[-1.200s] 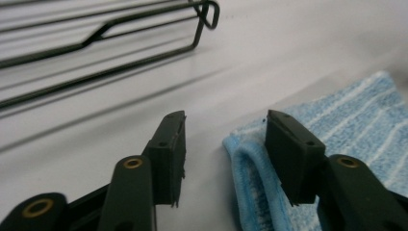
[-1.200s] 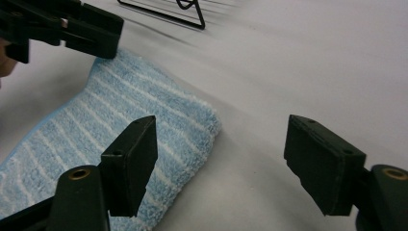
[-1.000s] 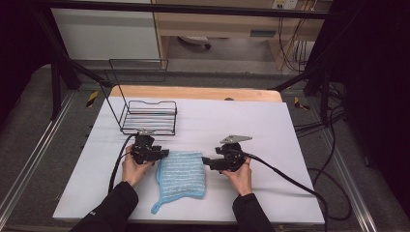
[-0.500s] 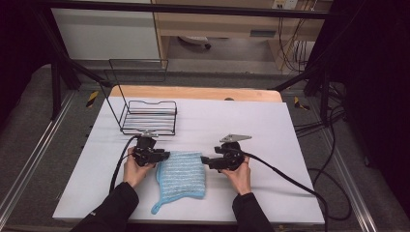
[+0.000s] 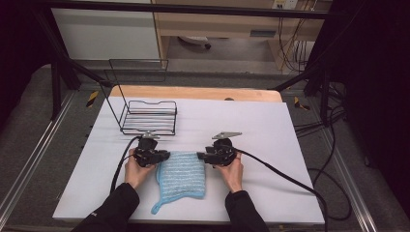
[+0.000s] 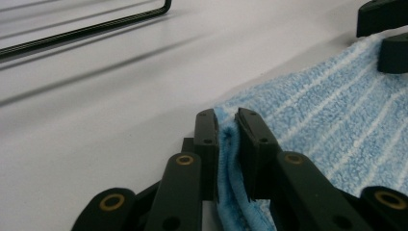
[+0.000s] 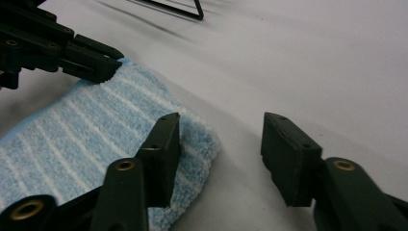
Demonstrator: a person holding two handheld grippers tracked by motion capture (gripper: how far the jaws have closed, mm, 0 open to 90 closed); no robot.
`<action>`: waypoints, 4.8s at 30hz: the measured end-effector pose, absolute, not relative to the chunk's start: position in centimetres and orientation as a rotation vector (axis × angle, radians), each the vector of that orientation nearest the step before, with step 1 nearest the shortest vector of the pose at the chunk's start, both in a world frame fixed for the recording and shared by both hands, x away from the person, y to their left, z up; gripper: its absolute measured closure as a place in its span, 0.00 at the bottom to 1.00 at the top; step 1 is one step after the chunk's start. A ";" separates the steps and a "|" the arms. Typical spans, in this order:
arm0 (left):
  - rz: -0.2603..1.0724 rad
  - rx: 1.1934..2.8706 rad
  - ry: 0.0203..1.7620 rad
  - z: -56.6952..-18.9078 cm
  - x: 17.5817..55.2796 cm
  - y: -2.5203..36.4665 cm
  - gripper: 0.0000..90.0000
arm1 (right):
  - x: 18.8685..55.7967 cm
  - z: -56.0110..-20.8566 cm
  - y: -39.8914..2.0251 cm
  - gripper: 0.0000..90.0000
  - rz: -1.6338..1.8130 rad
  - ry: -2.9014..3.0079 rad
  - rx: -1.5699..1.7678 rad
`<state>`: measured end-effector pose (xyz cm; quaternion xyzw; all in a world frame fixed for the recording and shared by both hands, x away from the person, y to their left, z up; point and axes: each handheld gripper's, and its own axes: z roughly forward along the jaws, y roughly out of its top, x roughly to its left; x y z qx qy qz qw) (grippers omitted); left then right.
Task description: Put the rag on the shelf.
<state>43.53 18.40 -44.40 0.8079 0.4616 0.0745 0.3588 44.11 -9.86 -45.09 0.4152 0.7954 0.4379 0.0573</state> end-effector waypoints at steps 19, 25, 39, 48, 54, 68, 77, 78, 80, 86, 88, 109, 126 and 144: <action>0.229 2.080 1.166 -44.5 43.2 18.3 0.89 | 44.4 -46.0 -9.4 0.91 1.358 2.456 1.388; 0.222 2.066 1.160 -44.2 43.1 18.5 0.91 | 44.3 -45.6 -9.5 0.93 1.369 2.454 1.396; 0.216 1.971 1.102 -41.8 41.8 19.7 0.92 | 43.0 -43.1 -10.1 0.93 1.473 2.393 1.339; 0.259 1.922 1.056 -39.9 40.5 20.0 0.92 | 41.8 -41.3 -10.4 0.93 1.527 2.348 1.266; 0.290 1.876 1.030 -38.5 39.6 20.2 0.92 | 41.0 -39.7 -10.4 0.93 1.560 2.311 1.200; 0.391 1.789 0.958 -35.6 37.6 20.5 0.92 | 39.7 -36.9 -10.4 0.93 1.627 2.224 1.104; 0.445 1.715 0.933 -34.2 36.7 21.0 0.92 | 38.9 -35.1 -10.1 0.93 1.661 2.156 1.018; 0.449 1.709 0.931 -34.1 36.6 21.1 0.92 | 38.8 -35.0 -10.0 0.93 1.666 2.148 1.015; 0.454 1.697 0.929 -33.9 36.5 21.2 0.92 | 38.6 -34.6 -9.9 0.93 1.672 2.133 0.998; 0.467 1.665 0.918 -33.2 36.2 21.7 0.92 | 38.0 -33.5 -9.3 0.93 1.679 2.088 0.949; 0.478 1.655 0.916 -32.9 36.1 21.8 0.92 | 38.0 -33.4 -9.3 0.93 1.676 2.083 0.941; 0.543 1.556 0.885 -30.0 36.2 23.1 0.92 | 37.8 -30.3 -7.2 0.93 1.777 1.928 0.875; 0.599 1.444 0.868 -27.2 36.7 24.8 0.92 | 38.2 -28.1 -4.5 0.93 1.815 1.780 0.797; 0.664 1.355 0.861 -24.1 37.8 26.8 0.92 | 40.0 -24.9 -1.8 0.93 1.827 1.692 0.750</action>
